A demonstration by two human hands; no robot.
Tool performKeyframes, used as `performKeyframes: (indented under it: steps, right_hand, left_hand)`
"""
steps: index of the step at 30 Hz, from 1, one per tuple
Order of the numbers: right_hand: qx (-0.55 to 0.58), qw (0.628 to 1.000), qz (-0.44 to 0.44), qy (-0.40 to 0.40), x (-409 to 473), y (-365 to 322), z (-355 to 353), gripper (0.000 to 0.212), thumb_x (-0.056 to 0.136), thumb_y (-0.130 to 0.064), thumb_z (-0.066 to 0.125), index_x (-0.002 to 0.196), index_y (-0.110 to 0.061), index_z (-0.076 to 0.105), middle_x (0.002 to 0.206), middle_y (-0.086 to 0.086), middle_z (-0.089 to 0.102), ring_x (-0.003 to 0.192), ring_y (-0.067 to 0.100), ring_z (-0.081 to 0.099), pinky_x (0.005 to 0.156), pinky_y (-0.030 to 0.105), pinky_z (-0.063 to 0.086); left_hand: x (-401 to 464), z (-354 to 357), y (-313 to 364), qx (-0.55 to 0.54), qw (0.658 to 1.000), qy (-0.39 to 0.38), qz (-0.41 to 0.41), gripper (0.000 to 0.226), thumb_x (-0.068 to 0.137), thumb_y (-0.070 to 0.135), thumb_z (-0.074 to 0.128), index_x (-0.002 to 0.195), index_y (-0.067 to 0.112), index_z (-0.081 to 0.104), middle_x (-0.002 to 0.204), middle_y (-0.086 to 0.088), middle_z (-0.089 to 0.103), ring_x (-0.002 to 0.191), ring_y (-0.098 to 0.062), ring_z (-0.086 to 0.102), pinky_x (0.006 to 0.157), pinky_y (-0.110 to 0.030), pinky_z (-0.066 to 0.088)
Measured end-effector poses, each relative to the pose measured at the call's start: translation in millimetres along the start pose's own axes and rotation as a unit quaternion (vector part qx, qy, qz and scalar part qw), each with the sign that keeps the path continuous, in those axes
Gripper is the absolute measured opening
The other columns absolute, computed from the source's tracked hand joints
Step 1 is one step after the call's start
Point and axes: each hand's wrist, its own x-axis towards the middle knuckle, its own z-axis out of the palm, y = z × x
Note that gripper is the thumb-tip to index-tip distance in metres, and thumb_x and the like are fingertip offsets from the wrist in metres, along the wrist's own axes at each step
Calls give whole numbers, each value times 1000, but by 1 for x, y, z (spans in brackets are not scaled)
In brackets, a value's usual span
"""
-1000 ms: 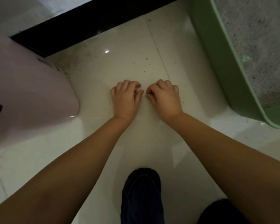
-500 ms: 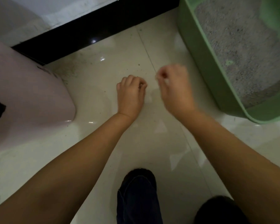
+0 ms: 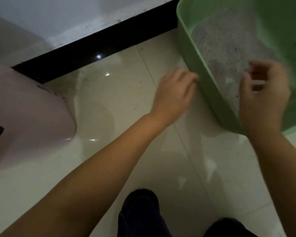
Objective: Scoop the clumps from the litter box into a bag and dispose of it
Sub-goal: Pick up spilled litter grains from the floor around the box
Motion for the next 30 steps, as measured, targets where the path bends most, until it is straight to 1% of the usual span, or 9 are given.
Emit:
performKeyframes:
  steps: [2, 4, 7, 9, 15, 20, 26, 28, 30]
  right_hand:
    - [36, 994, -76, -68, -14, -35, 34, 16, 92, -14, 52, 101, -5, 62, 94, 1, 56, 81, 10, 49, 69, 12, 38]
    - [44, 976, -101, -188, -27, -49, 83, 14, 90, -11, 55, 100, -6, 64, 95, 7, 60, 82, 15, 54, 75, 16, 40]
    - [-16, 947, -90, -306, -38, -43, 145, 28, 90, -17, 55, 117, -13, 61, 114, 11, 57, 107, 27, 53, 92, 36, 43]
    - [-74, 937, -91, -329, -38, -38, 167, 33, 92, -22, 52, 124, -17, 57, 123, 9, 53, 116, 28, 46, 95, 37, 36]
    - [-130, 945, -95, -284, -29, -39, 187, 22, 95, -24, 48, 111, -14, 58, 116, 7, 56, 110, 26, 47, 86, 33, 31]
    - [-118, 950, -103, -269, -27, -35, 189, 21, 95, -20, 47, 106, -9, 61, 111, 11, 58, 106, 28, 49, 86, 32, 33]
    - [-98, 948, -109, -282, -18, -39, 181, 21, 96, -16, 45, 103, -4, 60, 110, 16, 57, 106, 31, 49, 85, 33, 35]
    - [-11, 970, -125, -210, -12, -53, 156, 17, 93, -12, 48, 96, -1, 60, 99, 17, 58, 96, 30, 51, 79, 26, 33]
    - [73, 982, -130, -111, -2, -65, 112, 12, 91, -10, 46, 91, -6, 58, 88, 7, 54, 85, 15, 45, 74, 18, 32]
  left_hand:
    - [-27, -12, -43, 42, 986, 12, -159, 20, 88, 16, 49, 96, 9, 65, 95, -10, 64, 91, -30, 57, 80, -37, 39]
    - [-47, -20, -77, 84, 962, -2, -260, 19, 89, 14, 50, 100, 10, 64, 99, -11, 63, 96, -32, 55, 82, -37, 37]
    - [-58, -23, -99, 115, 947, -28, -299, 23, 89, 16, 53, 110, 11, 61, 106, -11, 60, 103, -30, 51, 86, -35, 34]
    - [-58, -21, -104, 125, 948, -31, -292, 27, 87, 18, 56, 114, 12, 60, 108, -10, 58, 106, -29, 50, 87, -34, 32]
    - [-53, -11, -112, 152, 951, -8, -267, 20, 87, 24, 57, 102, 13, 65, 103, -9, 60, 99, -29, 53, 84, -37, 33]
    - [-52, -8, -115, 162, 957, -2, -242, 14, 86, 24, 57, 90, 14, 67, 95, -6, 62, 92, -27, 54, 79, -34, 29]
    - [-40, -10, -108, 149, 954, 2, -259, 16, 90, 19, 52, 93, 8, 64, 100, -10, 60, 100, -29, 53, 80, -30, 25]
    - [-26, -15, -85, 99, 962, 64, -248, 18, 89, 20, 51, 90, 8, 64, 96, -11, 61, 95, -29, 54, 75, -27, 24]
    - [0, -18, -47, 26, 971, 134, -198, 23, 88, 24, 49, 84, 7, 63, 87, -12, 61, 85, -30, 56, 73, -30, 29]
